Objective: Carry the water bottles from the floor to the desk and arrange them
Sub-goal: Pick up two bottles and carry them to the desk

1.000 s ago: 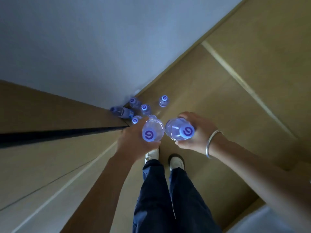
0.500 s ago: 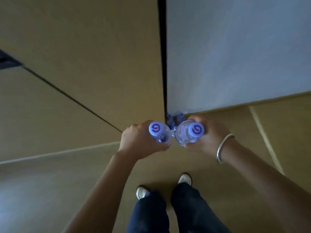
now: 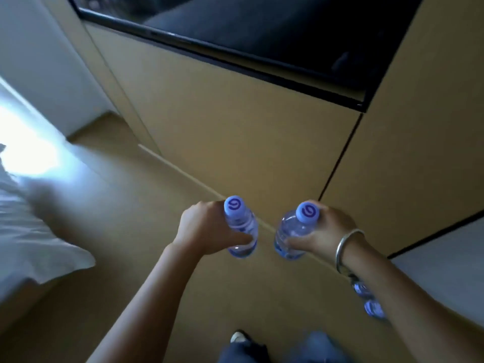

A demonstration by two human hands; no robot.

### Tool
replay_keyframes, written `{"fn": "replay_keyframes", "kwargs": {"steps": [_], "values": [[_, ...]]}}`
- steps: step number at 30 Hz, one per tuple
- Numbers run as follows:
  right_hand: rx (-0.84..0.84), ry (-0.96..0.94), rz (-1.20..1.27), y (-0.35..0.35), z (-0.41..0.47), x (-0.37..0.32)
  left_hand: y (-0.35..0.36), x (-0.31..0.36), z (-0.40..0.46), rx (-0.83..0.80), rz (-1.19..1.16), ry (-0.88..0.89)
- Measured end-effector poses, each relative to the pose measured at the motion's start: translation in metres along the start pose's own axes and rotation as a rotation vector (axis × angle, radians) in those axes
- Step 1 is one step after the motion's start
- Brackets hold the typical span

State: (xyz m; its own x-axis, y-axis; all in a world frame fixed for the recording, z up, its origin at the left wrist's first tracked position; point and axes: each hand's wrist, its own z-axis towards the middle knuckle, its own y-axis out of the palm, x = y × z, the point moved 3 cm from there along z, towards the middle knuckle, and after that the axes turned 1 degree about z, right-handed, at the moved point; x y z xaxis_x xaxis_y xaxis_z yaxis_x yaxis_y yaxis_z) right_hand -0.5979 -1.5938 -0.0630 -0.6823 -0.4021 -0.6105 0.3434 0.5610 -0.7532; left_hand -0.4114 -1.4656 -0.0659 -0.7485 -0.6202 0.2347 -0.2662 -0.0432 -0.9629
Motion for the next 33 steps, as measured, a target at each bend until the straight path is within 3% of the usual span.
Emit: {"fn": "replay_keyframes", "kwargs": {"steps": [8, 16, 21, 33], "values": [[-0.141, -0.315, -0.078, 0.054, 0.048, -0.146, -0.054, -0.131, -0.045, 0.153, -0.041, -0.361], [-0.312, -0.507, -0.102, 0.114, 0.089, -0.244, -0.091, -0.219, -0.052, 0.253, -0.034, -0.583], [-0.401, -0.596, -0.152, 0.143, 0.134, -0.283, -0.096, -0.25, -0.019, 0.267, -0.055, -0.674], [-0.429, -0.802, -0.299, 0.167, 0.287, -0.383, -0.127, -0.31, 0.096, 0.296, -0.084, -0.825]]}}
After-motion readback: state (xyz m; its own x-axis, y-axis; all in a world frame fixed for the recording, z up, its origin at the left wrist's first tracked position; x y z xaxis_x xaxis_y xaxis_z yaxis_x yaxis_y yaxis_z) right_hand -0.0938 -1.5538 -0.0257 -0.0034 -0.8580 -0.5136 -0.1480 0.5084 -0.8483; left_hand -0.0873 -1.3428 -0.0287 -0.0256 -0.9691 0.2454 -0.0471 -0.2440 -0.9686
